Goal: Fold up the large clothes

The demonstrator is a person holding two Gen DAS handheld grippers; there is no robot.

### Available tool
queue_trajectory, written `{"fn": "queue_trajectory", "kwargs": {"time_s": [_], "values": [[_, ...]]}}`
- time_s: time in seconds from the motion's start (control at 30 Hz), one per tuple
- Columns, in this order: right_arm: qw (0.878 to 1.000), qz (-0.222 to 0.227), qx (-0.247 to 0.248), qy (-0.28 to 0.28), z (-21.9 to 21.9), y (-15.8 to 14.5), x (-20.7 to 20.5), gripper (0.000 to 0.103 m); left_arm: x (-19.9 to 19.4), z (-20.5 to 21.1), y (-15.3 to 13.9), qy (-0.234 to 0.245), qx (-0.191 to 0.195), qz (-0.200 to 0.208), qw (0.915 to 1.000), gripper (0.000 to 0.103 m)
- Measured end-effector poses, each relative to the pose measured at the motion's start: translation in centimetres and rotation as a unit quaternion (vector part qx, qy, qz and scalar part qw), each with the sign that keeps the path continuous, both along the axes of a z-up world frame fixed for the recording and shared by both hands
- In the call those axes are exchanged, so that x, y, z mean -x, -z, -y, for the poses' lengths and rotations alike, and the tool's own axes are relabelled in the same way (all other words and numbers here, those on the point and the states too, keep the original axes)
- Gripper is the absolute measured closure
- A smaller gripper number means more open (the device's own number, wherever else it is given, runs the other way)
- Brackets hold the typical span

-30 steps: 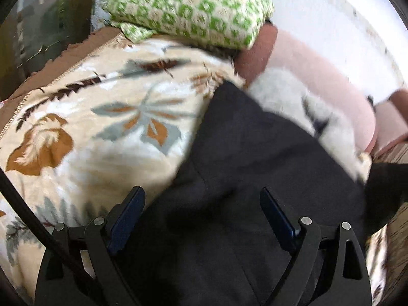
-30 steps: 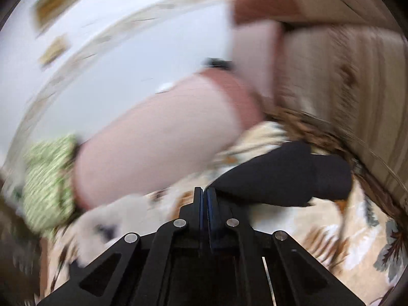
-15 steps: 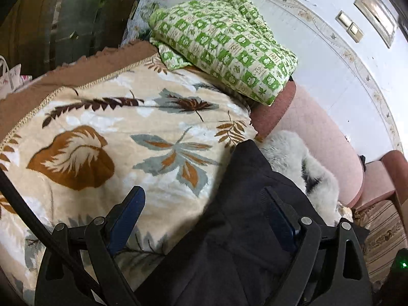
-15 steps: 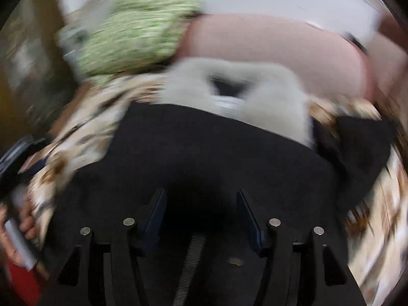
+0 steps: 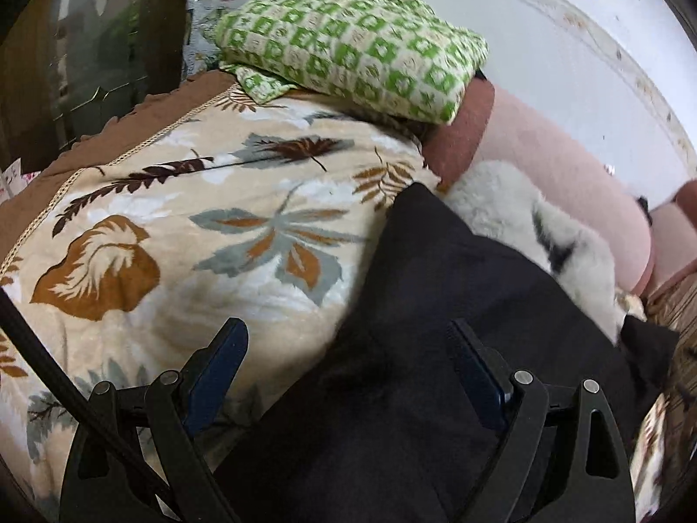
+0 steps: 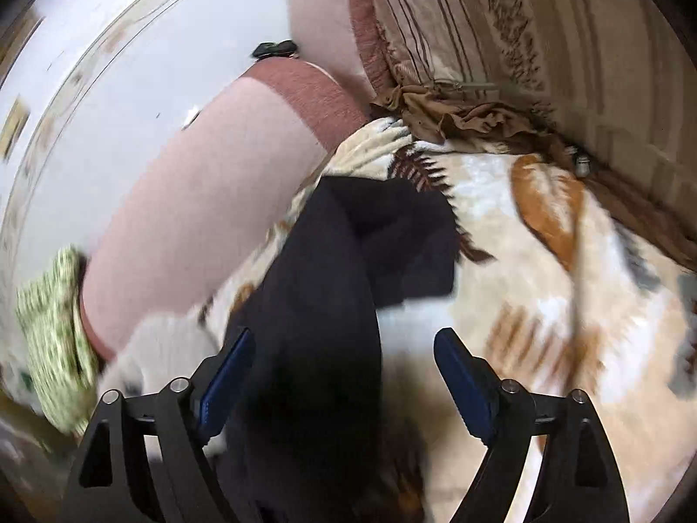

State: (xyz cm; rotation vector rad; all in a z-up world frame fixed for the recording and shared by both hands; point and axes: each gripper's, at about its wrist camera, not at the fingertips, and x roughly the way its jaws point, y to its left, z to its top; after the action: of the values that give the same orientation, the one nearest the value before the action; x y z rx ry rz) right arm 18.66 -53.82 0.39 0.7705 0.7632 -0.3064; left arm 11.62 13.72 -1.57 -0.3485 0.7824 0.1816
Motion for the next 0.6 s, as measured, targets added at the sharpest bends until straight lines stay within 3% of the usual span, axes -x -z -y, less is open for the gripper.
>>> {"fn": "queue_trajectory", "kwargs": {"time_s": [0.17, 0.2, 0.23, 0.27, 0.33, 0.5, 0.6], "values": [[0.999, -0.029, 0.005, 0.025, 1.1, 2.5, -5.3, 0.014, -1.0, 1.6, 1.2, 0.031, -0.026, -0.020, 0.9990, 0.012], [1.000, -0.024, 0.001, 0.020, 1.2, 2.7, -5.5, 0.035, -1.0, 1.8, 1.3, 0.035, -0.032, -0.022, 0.9986, 0.012], [1.000, -0.011, -0.012, 0.002, 1.0, 2.6, -6.1, 0.078, -1.1, 1.9, 1.4, 0.038, -0.035, -0.023, 0.9984, 0.012], [0.999, -0.006, -0.029, -0.017, 0.7, 2.4, -6.5, 0.083, -1.1, 2.0, 1.4, 0.040, -0.037, -0.023, 0.9983, 0.012], [1.000, 0.000, -0.003, -0.029, -0.8, 0.6, -6.6, 0.090, -0.9, 2.1, 1.2, 0.042, -0.037, -0.021, 0.9982, 0.012], [0.989, 0.025, 0.091, -0.116, -9.0, -6.0, -5.7, 0.094, 0.2, 0.9, -0.4, 0.029, -0.015, 0.005, 0.9995, 0.012], [0.964, 0.051, 0.140, -0.220, -18.2, -9.9, -3.9, 0.094, 0.8, -0.3, -1.7, 0.009, -0.007, 0.027, 0.9996, 0.012]]}}
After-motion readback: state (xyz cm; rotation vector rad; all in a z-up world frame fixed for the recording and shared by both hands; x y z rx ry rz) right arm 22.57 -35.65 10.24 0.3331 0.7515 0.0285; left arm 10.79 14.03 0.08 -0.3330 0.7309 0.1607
